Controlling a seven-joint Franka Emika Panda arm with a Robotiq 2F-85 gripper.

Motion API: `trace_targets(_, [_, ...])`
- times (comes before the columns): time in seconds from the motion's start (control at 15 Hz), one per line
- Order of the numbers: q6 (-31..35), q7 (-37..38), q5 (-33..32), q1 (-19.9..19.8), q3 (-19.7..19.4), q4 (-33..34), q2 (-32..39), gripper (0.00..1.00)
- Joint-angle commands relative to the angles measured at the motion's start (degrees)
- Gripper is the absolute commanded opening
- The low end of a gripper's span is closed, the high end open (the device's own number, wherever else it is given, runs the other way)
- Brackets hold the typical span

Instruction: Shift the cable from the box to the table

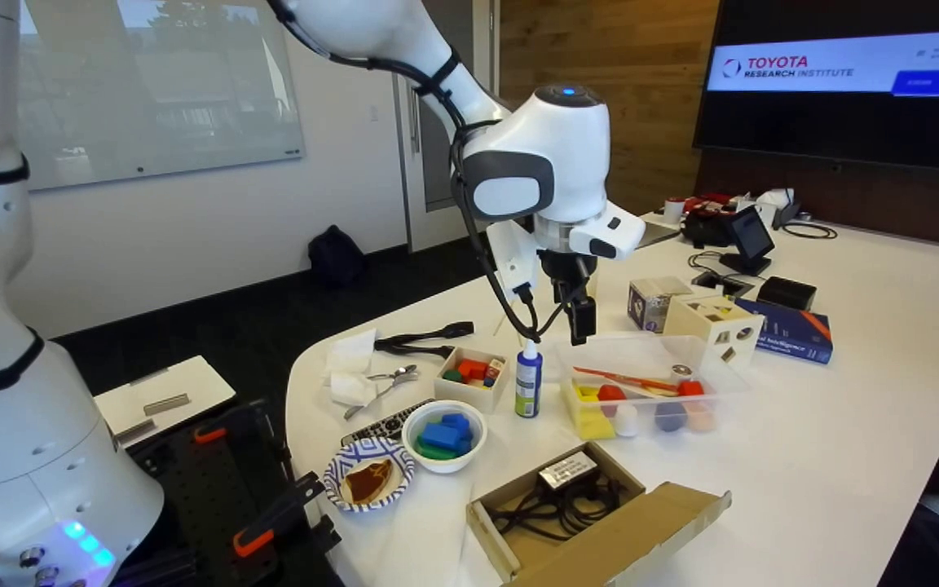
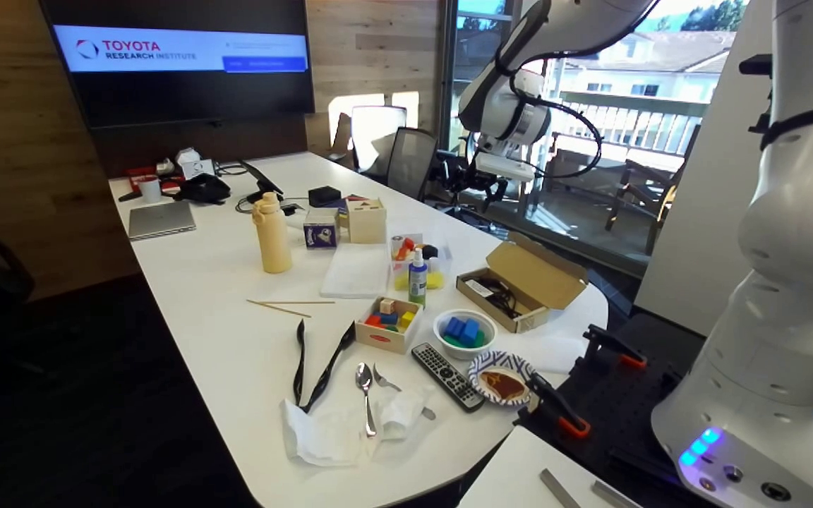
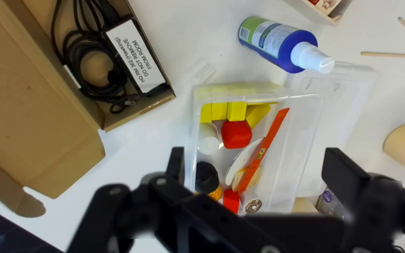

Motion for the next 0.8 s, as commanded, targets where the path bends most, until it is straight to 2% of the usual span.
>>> trace_targets(0.0, [0.10,0.78,-1.10,-1.31,1.30,-0.02,-0.20,1.00])
trace_targets(0.07, [0.10,0.77,-1.09,-1.26,1.36,0.00,-0.44,1.00])
trace_targets(0.2, [0.16,5.70,-3.41,0.01,-0.39,1.71,1.43,1.00])
trace_targets(0.53, [-4.43,16.92,-4.63,-2.09,-2.51,13.18,13.85,1.00])
trace_targets(0.73, [-4.81,23.52,-4.46,-2.57,-3.56,19.09,20.48,1.00])
